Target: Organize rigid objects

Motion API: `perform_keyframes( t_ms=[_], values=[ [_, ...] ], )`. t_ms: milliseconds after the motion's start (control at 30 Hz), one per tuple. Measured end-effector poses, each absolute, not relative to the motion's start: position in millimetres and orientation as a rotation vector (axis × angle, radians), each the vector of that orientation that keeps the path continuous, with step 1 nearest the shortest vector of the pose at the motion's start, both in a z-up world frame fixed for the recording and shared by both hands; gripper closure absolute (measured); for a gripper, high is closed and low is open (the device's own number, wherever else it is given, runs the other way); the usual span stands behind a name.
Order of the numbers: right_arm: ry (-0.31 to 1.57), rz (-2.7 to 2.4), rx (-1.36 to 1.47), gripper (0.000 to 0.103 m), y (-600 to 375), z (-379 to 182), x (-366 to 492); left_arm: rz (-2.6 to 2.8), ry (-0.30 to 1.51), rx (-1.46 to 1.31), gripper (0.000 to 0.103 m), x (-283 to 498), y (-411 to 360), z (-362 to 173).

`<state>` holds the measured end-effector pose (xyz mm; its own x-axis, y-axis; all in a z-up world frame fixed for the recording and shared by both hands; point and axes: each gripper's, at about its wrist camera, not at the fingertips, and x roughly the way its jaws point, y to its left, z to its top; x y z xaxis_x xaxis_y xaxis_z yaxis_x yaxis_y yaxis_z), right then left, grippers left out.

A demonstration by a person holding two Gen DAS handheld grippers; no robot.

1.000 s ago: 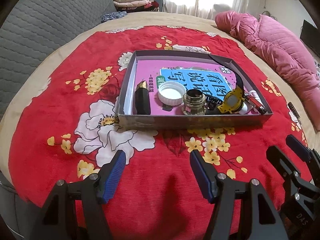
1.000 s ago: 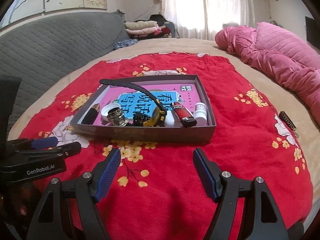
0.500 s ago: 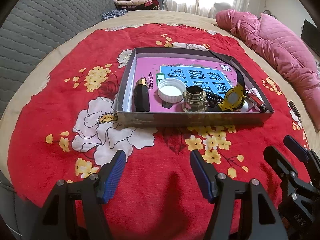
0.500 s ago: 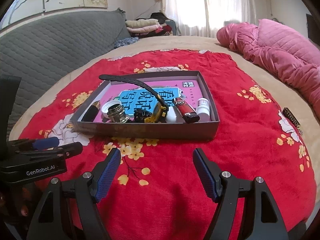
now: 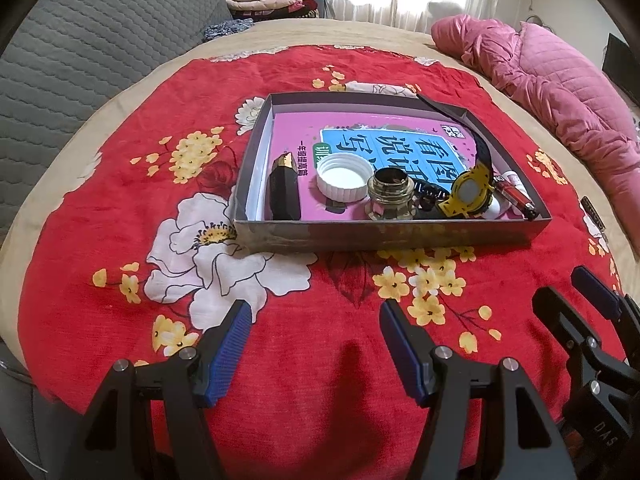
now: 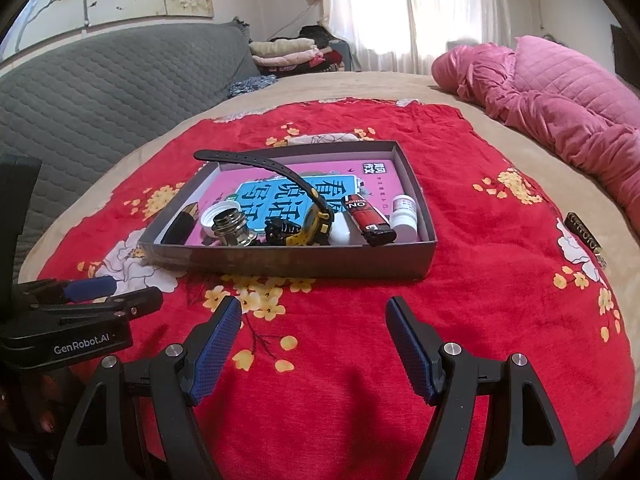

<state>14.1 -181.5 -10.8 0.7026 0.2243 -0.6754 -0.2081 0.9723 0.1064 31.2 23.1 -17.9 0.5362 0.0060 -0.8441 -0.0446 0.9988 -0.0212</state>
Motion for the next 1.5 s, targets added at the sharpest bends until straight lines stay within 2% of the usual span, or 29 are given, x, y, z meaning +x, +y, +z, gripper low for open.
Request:
perform_keyframes(
  t_ms=[1500],
  values=[
    [0.767,0.232,0.046,0.027,-187.9,-15.7,17.1,0.06,1.035,-0.032,0.037,32.6,27.6,-24.2]
  ],
)
